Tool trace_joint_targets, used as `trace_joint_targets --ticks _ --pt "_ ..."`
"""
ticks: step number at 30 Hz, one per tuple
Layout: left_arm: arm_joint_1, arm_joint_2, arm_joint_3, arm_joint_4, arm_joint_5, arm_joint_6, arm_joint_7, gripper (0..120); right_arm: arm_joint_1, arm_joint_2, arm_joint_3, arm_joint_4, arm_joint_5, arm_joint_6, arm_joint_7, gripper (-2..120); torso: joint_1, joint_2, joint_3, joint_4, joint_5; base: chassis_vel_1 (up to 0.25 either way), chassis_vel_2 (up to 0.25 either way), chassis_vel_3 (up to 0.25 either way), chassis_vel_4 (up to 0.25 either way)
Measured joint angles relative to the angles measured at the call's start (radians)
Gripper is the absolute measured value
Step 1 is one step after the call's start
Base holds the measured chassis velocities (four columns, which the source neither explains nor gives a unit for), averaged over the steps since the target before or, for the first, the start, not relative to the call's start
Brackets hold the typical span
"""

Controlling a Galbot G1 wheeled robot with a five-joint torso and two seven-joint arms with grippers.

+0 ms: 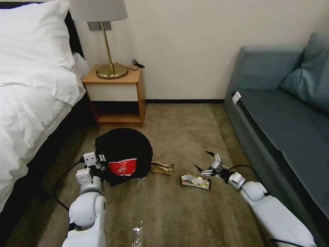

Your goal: Pick up the trash bin, then pick up the garbage on the floor and place it into the trash bin.

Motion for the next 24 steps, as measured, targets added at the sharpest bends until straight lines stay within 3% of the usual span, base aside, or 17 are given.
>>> trace_joint_targets --ticks 8,24 --pt "0.004 0.000 -0.002 0.002 0.003 -0.004 0.003 5 0.119 0.084 -0.010 -0.165 -0.068 -0.039 -0.087 100 0.000 0.000 0.000 -0.0001 -0.0001 0.000 0.000 0.000 0.000" --pt "0.025 0.000 0.011 -0.031 0.037 0.004 0.004 5 0.175 0.157 0.089 -0.349 -0.253 -0.188 -0.145 100 0.000 0.000 0.000 -0.0002 0.0001 0.000 0.000 0.000 0.000"
